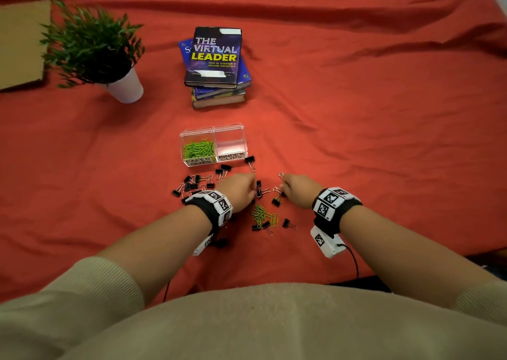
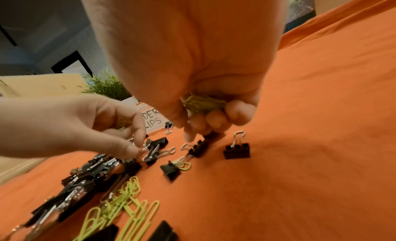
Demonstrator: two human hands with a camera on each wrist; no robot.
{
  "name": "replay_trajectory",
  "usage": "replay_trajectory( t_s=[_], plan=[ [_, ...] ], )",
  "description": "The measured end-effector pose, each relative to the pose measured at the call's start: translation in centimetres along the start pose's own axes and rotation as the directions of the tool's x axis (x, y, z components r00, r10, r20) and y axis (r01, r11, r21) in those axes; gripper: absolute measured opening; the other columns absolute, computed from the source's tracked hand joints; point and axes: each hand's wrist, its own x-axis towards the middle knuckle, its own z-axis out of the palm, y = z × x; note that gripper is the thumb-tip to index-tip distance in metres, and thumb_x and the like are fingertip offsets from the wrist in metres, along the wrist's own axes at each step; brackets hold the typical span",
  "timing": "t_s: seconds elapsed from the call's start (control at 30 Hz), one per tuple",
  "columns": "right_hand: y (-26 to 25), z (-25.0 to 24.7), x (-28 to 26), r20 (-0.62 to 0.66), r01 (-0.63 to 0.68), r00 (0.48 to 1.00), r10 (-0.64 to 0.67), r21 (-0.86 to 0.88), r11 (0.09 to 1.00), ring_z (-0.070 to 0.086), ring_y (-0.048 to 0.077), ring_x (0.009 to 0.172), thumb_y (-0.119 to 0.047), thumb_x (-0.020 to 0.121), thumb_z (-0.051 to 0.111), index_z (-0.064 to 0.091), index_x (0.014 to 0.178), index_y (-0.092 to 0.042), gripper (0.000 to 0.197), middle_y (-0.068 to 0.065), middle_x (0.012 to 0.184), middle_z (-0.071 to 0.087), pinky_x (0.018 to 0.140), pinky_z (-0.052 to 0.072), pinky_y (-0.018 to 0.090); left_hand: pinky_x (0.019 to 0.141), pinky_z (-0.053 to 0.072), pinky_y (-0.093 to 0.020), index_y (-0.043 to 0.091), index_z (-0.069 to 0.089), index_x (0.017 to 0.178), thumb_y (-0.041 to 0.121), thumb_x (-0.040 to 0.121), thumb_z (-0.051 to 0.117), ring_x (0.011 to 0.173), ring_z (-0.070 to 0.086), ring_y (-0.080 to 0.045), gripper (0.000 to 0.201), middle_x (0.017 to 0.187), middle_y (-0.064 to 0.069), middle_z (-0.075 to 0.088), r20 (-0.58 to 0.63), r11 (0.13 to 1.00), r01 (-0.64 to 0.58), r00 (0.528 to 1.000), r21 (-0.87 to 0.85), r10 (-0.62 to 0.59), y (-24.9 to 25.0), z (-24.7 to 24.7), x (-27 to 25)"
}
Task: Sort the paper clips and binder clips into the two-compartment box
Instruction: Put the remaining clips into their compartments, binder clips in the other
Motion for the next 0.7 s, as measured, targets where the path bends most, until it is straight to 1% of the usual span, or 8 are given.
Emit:
replay_trajectory(
  t_s=[0.1,0.2,0.27,0.33,0.43,0.53,0.63,0.7],
  plan=[
    [-0.1,0.4,-0.2,0.052,0.043,0.998,-0.046,0.059,0.997,0.059,0.028,0.097,-0.017,0.098,0.039,0.057,0.105,-0.004,0.024,0.015,0.110,0.065,0.078,0.042,0.031,0.078,0.049,-0.033,0.018,0.059,0.104,0.031,0.088,0.059,0.098,0.060,-0.023,0.021,0.106,-0.004,0.064,0.092,0.991,-0.127,0.988,0.045,0.123,0.6,1.0,-1.0],
    [-0.3,0.4,-0.6,0.015,0.077,0.997,-0.079,0.125,0.989,0.053,0.018,0.084,-0.007,0.095,0.036,0.060,0.106,-0.008,0.026,0.009,0.108,0.067,0.072,0.036,0.022,0.076,0.048,-0.035,0.014,0.054,0.104,0.044,0.084,0.062,0.096,0.059,-0.025,0.037,0.106,-0.006,0.061,0.101,0.989,-0.113,0.989,0.091,0.103,1.1,2.2,-1.6],
    [-0.3,0.6,-0.8,0.007,0.085,0.996,-0.087,0.148,0.985,0.050,0.015,0.080,-0.005,0.094,0.036,0.061,0.106,-0.008,0.028,0.006,0.106,0.066,0.070,0.033,0.020,0.077,0.047,-0.036,0.013,0.050,0.104,0.048,0.083,0.063,0.097,0.058,-0.026,0.043,0.108,-0.007,0.060,0.098,0.989,-0.087,0.992,0.116,0.076,1.2,2.8,-1.8],
    [-0.3,0.7,-0.9,0.001,0.073,0.997,-0.074,0.145,0.987,0.052,0.016,0.081,-0.006,0.094,0.037,0.061,0.103,-0.008,0.026,0.006,0.105,0.066,0.071,0.034,0.022,0.080,0.047,-0.037,0.012,0.049,0.107,0.043,0.084,0.062,0.101,0.058,-0.027,0.041,0.112,-0.008,0.058,0.097,0.987,-0.078,0.993,0.138,0.065,1.3,3.0,-1.9],
    [0.2,1.0,-0.9,-0.049,0.017,0.999,-0.014,0.065,0.998,0.060,0.029,0.091,-0.017,0.094,0.045,0.060,0.097,-0.008,0.018,0.013,0.099,0.067,0.072,0.041,0.030,0.082,0.048,-0.038,0.011,0.049,0.107,0.037,0.087,0.060,0.103,0.058,-0.028,0.034,0.114,-0.009,0.058,0.107,0.988,-0.070,0.993,0.141,0.055,1.1,2.9,-1.9],
    [0.2,1.3,-1.0,-0.044,-0.015,0.999,0.015,-0.001,1.000,0.061,0.028,0.094,-0.021,0.087,0.056,0.059,0.094,-0.013,0.012,0.009,0.101,0.066,0.073,0.044,0.031,0.082,0.048,-0.040,0.009,0.050,0.110,0.034,0.090,0.056,0.105,0.058,-0.030,0.033,0.115,-0.011,0.057,0.114,0.983,-0.065,0.992,0.169,0.046,1.2,2.9,-1.9],
    [-0.3,2.2,-1.1,-0.069,-0.008,0.998,0.003,-0.070,0.998,0.061,0.029,0.097,-0.025,0.083,0.059,0.057,0.101,-0.014,0.021,0.008,0.104,0.064,0.073,0.047,0.034,0.083,0.049,-0.042,0.007,0.050,0.109,0.033,0.091,0.053,0.105,0.058,-0.032,0.032,0.114,-0.013,0.058,0.131,0.982,-0.058,0.991,0.177,0.035,1.5,3.0,-2.0],
    [-0.5,2.7,-1.1,-0.104,0.014,0.994,-0.025,-0.104,0.995,0.062,0.031,0.096,-0.026,0.084,0.057,0.053,0.108,-0.015,0.027,0.010,0.103,0.064,0.070,0.046,0.035,0.083,0.050,-0.042,0.007,0.051,0.106,0.030,0.090,0.053,0.102,0.059,-0.032,0.028,0.110,-0.013,0.058,0.142,0.989,-0.039,0.990,0.141,0.019,1.6,3.1,-2.1]
  ],
)
